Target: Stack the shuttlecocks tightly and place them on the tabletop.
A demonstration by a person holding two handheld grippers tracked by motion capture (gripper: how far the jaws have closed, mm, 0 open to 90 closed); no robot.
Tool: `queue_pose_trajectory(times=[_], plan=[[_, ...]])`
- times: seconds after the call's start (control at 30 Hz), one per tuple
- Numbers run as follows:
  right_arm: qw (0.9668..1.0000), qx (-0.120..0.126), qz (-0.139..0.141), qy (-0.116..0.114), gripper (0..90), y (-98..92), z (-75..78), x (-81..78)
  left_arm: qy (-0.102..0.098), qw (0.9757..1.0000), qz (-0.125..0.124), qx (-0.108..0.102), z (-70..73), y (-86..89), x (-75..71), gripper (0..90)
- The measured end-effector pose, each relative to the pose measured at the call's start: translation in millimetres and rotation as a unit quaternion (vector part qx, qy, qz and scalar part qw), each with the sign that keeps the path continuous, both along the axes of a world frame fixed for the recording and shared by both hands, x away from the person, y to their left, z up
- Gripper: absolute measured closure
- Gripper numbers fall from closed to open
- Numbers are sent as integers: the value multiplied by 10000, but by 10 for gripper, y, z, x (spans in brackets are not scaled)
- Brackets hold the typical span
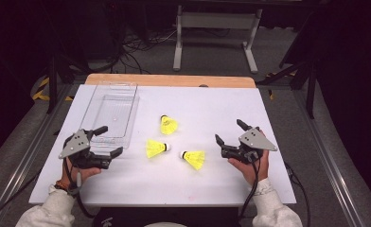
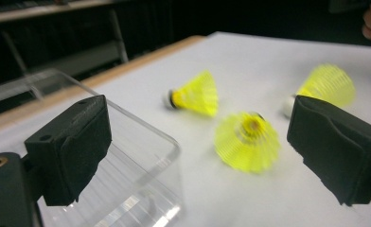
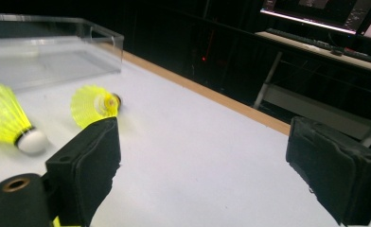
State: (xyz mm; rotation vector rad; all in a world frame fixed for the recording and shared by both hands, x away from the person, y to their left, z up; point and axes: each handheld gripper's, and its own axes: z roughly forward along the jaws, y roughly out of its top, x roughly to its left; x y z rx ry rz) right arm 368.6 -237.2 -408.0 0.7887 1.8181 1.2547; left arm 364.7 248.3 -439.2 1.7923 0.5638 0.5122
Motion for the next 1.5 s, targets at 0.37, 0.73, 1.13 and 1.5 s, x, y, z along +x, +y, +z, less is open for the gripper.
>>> queue_pose_trajectory(times=[0.37,0.73,1.13,1.5], plan=[[10000,6,-86,18,146,35,-122,-62,314,9946,-419,893,-161,-263,-120,175],[9991,-413,-92,19,163,84,-240,-169,714,9819,-800,1563,-300,-709,-57,402],[9994,-333,-101,80,168,66,-282,-106,778,9780,-605,1838,-360,-950,139,687],[9992,-396,-64,65,172,87,-292,-109,701,9769,-617,1923,-338,-1038,205,814]])
